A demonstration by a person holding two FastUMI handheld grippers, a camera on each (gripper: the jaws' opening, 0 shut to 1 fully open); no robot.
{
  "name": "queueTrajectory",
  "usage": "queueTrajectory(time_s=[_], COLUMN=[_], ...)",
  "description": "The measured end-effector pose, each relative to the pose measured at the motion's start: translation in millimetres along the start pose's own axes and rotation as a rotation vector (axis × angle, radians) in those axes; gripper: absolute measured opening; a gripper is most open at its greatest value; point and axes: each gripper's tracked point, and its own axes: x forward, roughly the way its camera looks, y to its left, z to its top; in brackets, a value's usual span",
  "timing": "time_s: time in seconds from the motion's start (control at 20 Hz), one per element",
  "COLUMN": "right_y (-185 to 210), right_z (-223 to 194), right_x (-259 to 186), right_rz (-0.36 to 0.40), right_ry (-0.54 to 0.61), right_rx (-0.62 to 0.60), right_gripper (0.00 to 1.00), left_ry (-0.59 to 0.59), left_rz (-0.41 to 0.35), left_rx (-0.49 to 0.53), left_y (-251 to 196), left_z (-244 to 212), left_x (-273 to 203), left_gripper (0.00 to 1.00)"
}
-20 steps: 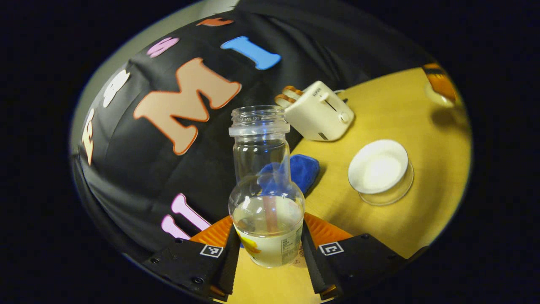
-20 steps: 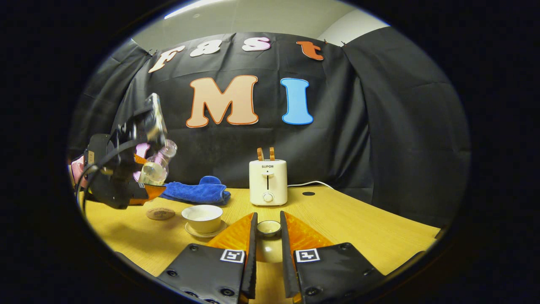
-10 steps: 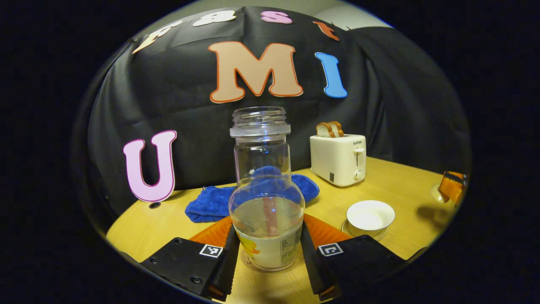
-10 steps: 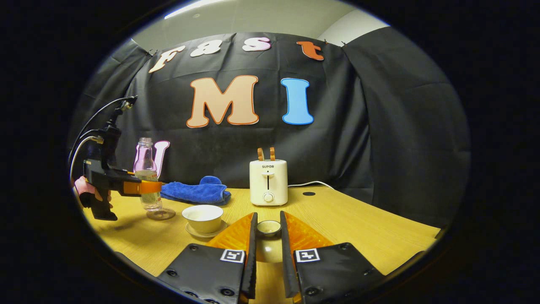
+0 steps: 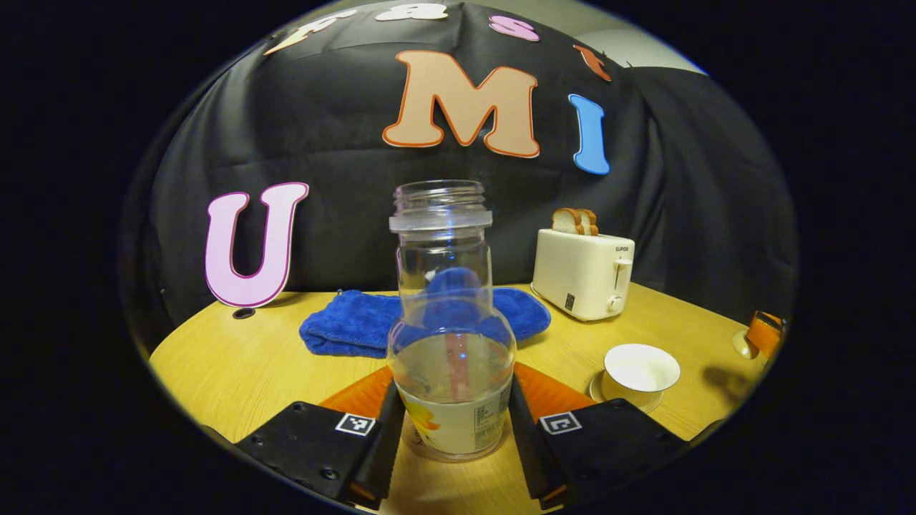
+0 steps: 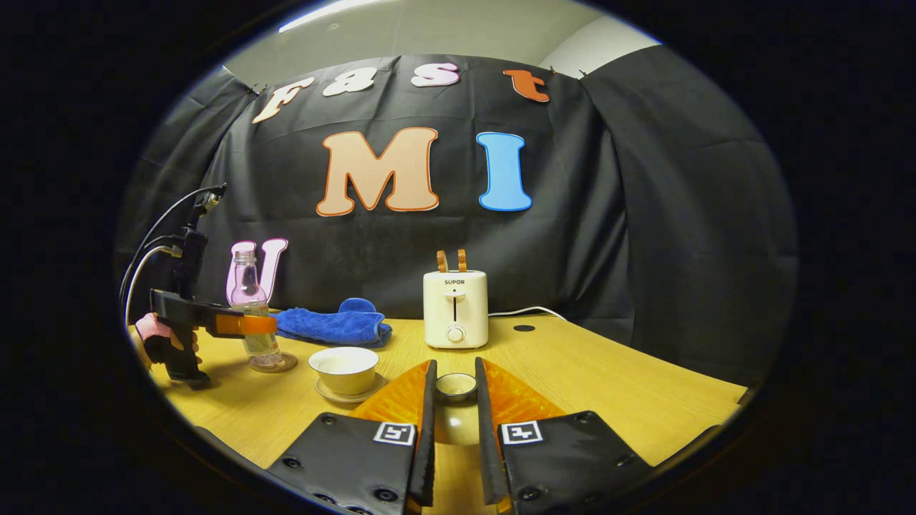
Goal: Open the teacup lid with one hand, grasp the water bottle and pour water into the teacup with the other hand; after pouring, place the water bottle on the coaster and then close the teacup lid.
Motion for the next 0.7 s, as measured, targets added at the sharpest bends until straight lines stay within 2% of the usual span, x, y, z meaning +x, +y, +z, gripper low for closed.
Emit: queueTrajectory(time_s=[0.35, 0.7], right_y=[0.0, 0.3], right_z=[0.1, 0.6], right_x=[0.3, -0.5], right_rz=[0.000, 0.000], right_ry=[-0.001, -0.002], right_rx=[0.000, 0.001], right_gripper=[0.29, 0.30], left_ry=[0.041, 0.037], left_rz=[0.004, -0.006], left_rx=[0.056, 0.039], left_y=[0.5, -1.3], left_z=[-3.6, -4.7], left_x=[4.0, 5.4], left_gripper=[0.69, 0.74])
